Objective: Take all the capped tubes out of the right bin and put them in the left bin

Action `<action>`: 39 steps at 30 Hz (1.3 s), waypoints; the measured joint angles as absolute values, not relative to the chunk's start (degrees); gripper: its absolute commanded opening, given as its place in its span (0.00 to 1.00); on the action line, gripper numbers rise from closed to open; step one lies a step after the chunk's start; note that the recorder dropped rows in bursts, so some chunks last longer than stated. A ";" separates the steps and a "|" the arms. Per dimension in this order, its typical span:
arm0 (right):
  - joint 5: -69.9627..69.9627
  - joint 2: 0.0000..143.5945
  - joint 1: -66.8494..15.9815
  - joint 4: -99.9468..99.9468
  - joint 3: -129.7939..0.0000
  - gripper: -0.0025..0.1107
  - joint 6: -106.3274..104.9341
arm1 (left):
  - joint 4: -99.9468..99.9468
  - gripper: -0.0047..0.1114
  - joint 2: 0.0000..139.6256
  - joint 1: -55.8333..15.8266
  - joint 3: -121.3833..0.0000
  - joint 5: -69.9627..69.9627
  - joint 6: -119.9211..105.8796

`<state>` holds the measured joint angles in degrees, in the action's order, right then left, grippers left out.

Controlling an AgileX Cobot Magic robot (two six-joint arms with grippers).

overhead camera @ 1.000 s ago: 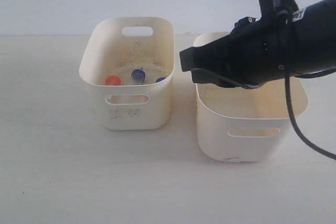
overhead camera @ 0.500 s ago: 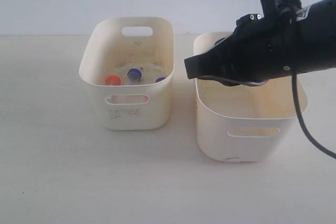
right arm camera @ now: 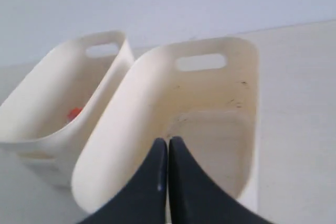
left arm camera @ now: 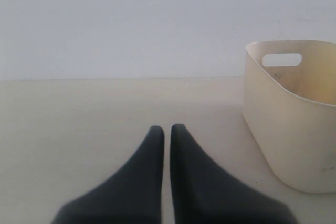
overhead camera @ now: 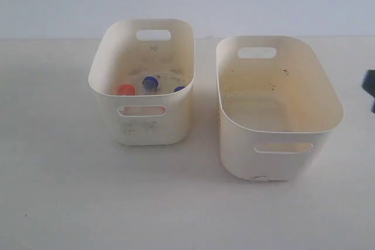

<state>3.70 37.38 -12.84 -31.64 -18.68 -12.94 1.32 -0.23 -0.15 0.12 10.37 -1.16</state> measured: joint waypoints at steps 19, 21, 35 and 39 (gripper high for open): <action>-0.43 9.10 -1.35 -32.42 -0.34 0.02 -8.00 | 1.32 0.08 -0.23 -0.15 0.12 10.37 -1.16; 1.01 8.98 -1.35 -32.42 -0.34 0.02 -8.10 | 1.32 0.08 -0.23 -0.15 0.12 10.37 -1.16; 21.13 0.29 -1.26 -6.40 0.02 0.02 6.68 | 1.32 0.08 -0.23 -0.15 0.12 10.37 -1.16; 21.26 0.29 -1.26 -6.40 0.02 0.02 6.68 | 1.32 0.08 -0.23 -0.15 0.12 10.37 -1.16</action>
